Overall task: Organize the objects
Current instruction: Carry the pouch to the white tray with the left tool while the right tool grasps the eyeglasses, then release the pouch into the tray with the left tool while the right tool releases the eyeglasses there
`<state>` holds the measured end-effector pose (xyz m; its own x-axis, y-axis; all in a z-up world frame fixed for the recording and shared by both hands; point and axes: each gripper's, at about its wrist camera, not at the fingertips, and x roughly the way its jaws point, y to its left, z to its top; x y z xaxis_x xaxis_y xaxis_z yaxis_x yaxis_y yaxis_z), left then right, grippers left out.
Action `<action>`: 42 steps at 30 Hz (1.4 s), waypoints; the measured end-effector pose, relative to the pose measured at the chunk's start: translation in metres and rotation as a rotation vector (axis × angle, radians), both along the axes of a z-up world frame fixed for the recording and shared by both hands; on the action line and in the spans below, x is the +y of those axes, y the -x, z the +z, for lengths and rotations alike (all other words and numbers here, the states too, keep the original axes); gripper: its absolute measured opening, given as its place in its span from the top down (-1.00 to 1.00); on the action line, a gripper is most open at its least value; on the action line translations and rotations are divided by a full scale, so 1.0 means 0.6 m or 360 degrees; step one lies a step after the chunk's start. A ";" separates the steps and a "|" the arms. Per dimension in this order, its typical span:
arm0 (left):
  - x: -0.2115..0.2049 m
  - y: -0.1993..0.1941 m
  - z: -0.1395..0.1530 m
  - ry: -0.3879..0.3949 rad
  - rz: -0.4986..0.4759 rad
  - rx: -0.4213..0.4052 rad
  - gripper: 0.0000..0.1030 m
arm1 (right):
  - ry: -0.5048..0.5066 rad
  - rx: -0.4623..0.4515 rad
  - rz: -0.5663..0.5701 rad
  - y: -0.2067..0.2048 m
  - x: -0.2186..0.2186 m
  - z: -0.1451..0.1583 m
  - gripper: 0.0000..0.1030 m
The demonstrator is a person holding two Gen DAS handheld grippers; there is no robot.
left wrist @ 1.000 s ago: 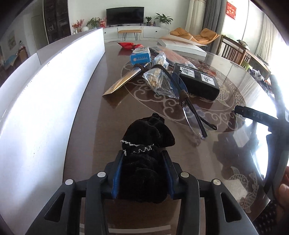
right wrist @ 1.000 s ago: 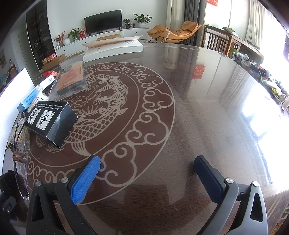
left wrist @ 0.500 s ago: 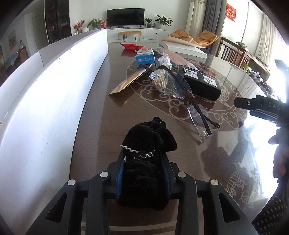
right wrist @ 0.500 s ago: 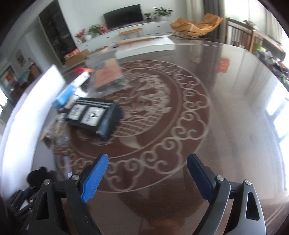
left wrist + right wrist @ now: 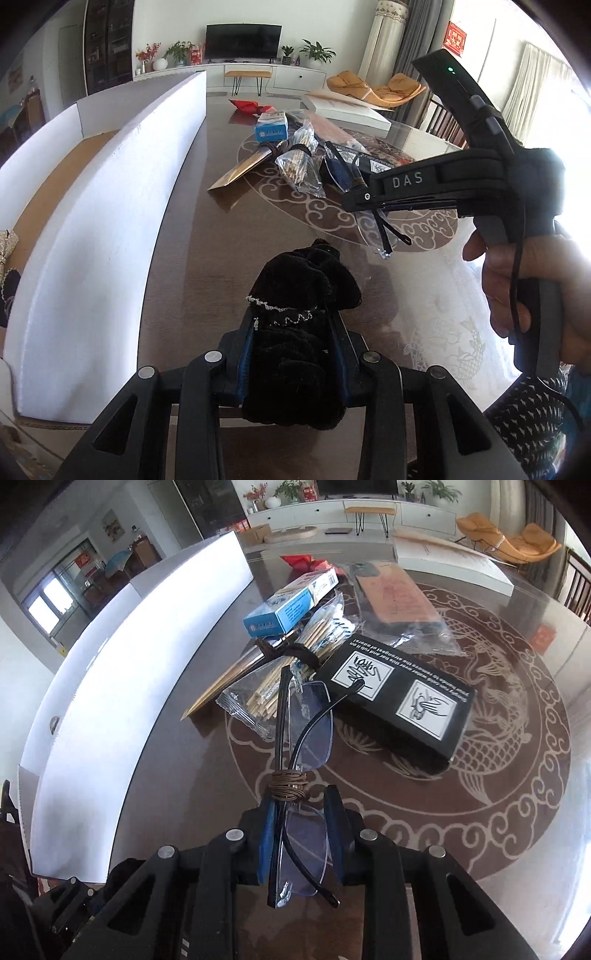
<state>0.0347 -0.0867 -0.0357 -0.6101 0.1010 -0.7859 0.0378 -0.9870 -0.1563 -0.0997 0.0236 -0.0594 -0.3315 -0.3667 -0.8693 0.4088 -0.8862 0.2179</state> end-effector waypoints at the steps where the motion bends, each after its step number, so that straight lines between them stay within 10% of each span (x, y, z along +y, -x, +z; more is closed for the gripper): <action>1: -0.001 -0.004 0.012 -0.0014 -0.0008 0.0017 0.32 | 0.0024 0.0009 -0.0005 -0.007 0.012 0.014 0.50; 10: -0.130 -0.035 0.168 -0.0008 0.0195 0.0272 0.32 | 0.0361 0.0094 0.0160 -0.078 -0.060 0.185 0.50; 18: -0.324 -0.018 0.156 0.0276 0.0613 0.0154 0.28 | 0.0505 0.0079 0.0499 -0.117 -0.293 0.223 0.44; 22: -0.366 0.004 0.112 0.0442 0.0795 -0.0025 -0.47 | 0.0326 0.0027 0.0473 -0.106 -0.354 0.187 -0.47; 29: -0.331 -0.032 0.109 0.0322 0.0795 0.0090 -0.52 | 0.0206 0.0327 0.0191 -0.116 -0.203 0.176 -0.76; 42: -0.019 0.026 0.138 0.0103 0.0105 0.0220 -0.75 | -0.0221 0.0446 -0.0446 -0.104 0.127 -0.008 -0.82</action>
<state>0.0191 -0.0978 0.0472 -0.7165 0.0091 -0.6975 0.0852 -0.9913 -0.1004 -0.0374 0.1001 -0.0641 -0.6324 -0.1146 -0.7661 0.1743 -0.9847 0.0034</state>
